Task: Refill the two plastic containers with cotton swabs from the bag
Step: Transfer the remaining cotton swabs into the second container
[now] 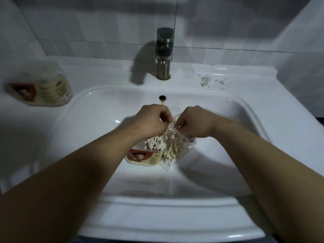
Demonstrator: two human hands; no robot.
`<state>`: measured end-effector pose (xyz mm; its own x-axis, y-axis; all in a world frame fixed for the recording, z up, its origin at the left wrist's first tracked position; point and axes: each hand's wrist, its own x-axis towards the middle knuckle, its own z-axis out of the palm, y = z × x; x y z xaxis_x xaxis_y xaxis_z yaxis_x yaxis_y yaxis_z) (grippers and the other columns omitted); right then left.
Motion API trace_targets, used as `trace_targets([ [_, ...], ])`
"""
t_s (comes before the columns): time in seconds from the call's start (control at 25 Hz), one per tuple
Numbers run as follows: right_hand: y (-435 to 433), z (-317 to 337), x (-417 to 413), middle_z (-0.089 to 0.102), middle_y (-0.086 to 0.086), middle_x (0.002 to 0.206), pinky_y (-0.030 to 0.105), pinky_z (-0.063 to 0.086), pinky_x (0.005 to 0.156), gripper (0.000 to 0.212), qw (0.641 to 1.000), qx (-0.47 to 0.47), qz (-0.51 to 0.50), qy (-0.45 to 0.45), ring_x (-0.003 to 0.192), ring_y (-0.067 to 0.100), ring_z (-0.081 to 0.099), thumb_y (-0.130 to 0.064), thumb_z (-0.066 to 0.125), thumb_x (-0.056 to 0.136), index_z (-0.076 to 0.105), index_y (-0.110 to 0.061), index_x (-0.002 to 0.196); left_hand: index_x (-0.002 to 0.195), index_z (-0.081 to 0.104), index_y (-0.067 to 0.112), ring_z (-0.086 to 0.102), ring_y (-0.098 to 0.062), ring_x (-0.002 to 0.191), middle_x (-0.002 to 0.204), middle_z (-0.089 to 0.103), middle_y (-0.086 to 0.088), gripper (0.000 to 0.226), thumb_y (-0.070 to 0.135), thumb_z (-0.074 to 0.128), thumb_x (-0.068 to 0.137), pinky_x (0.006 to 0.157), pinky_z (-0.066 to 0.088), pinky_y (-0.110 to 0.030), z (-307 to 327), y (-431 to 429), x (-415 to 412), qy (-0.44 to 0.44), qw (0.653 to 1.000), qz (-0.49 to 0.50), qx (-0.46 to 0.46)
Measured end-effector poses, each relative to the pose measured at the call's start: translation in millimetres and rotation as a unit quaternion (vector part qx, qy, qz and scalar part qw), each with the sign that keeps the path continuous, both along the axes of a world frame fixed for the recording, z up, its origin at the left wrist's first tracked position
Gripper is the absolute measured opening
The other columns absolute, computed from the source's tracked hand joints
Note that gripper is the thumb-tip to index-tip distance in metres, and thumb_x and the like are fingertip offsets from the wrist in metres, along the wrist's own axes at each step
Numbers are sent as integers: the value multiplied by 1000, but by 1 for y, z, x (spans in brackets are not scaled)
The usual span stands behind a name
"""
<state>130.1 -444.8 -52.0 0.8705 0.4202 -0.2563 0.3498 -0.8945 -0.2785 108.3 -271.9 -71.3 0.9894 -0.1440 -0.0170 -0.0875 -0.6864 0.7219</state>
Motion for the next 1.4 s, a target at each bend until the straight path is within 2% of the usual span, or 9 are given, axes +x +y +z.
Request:
trace_targets([
  [0.2, 2, 1, -2, 67, -8, 63, 23, 49, 59, 19, 1000, -23, -15, -9, 64, 10, 65, -26, 60, 92, 78, -25, 97, 81, 78, 36, 68, 0, 60, 78, 72, 15, 35, 6, 62, 87, 73, 61, -29, 1, -1, 0, 19, 999, -3, 29],
  [0.32, 3, 1, -4, 61, -6, 52, 22, 46, 53, 21, 999, -43, -28, 3, 57, 11, 63, -23, 58, 91, 76, -21, 79, 88, 81, 38, 66, 3, 68, 70, 66, 23, 34, 8, 65, 86, 68, 52, -19, 2, -3, -1, 29, 998, -33, 42],
  [0.44, -1, 2, -3, 71, 3, 65, 28, 56, 61, 24, 997, -55, -45, -8, 66, 18, 70, -15, 54, 88, 74, -13, 75, 84, 81, 37, 65, 2, 75, 80, 69, 21, 31, 11, 65, 85, 68, 49, -17, 3, -1, 0, 17, 995, -55, 86],
  [0.52, -6, 3, 0, 71, 2, 61, 25, 54, 57, 28, 997, -34, -65, -7, 62, 16, 71, -10, 52, 84, 69, -16, 63, 85, 80, 36, 65, -1, 76, 83, 67, 19, 26, 14, 65, 87, 68, 48, -14, 3, 2, 0, -18, 990, -76, 115],
  [0.6, -8, 3, 1, 71, 0, 57, 21, 51, 54, 25, 998, -8, -67, 2, 56, 11, 71, -13, 55, 83, 69, -16, 62, 94, 73, 33, 65, 0, 76, 93, 65, 17, 13, 22, 69, 90, 68, 44, -10, 1, 5, 0, -41, 991, -86, 89],
  [0.76, -1, 8, -5, 71, 0, 56, 24, 57, 60, 17, 998, 48, -42, 5, 53, 9, 70, -13, 60, 81, 66, -18, 66, 95, 66, 31, 68, 1, 77, 98, 69, 15, 13, 35, 77, 88, 71, 51, -17, -4, 1, 0, -64, 996, -64, 20],
  [0.96, -2, 12, -5, 73, -3, 61, 24, 59, 70, 23, 997, 71, -36, 11, 58, 7, 72, -7, 57, 84, 74, -22, 85, 90, 67, 28, 63, 3, 72, 85, 68, 11, 16, 13, 72, 87, 64, 45, -6, -4, 0, 2, -51, 998, -25, 30],
  [1.12, -8, 19, -7, 67, -20, 54, 20, 53, 65, 17, 992, 120, -28, -4, 56, 3, 71, -11, 63, 89, 74, -23, 87, 92, 71, 26, 65, -2, 75, 89, 71, 7, 17, 10, 66, 88, 70, 49, -15, -4, 3, 3, -39, 999, -6, 35],
  [1.4, -12, 19, -8, 71, -5, 75, 36, 63, 71, 23, 980, 198, -17, -30, 59, 13, 73, -4, 63, 89, 73, -25, 92, 98, 76, 25, 68, -6, 72, 87, 74, 4, 20, 13, 66, 87, 70, 55, -23, -2, 3, 4, -39, 999, 28, 21],
])
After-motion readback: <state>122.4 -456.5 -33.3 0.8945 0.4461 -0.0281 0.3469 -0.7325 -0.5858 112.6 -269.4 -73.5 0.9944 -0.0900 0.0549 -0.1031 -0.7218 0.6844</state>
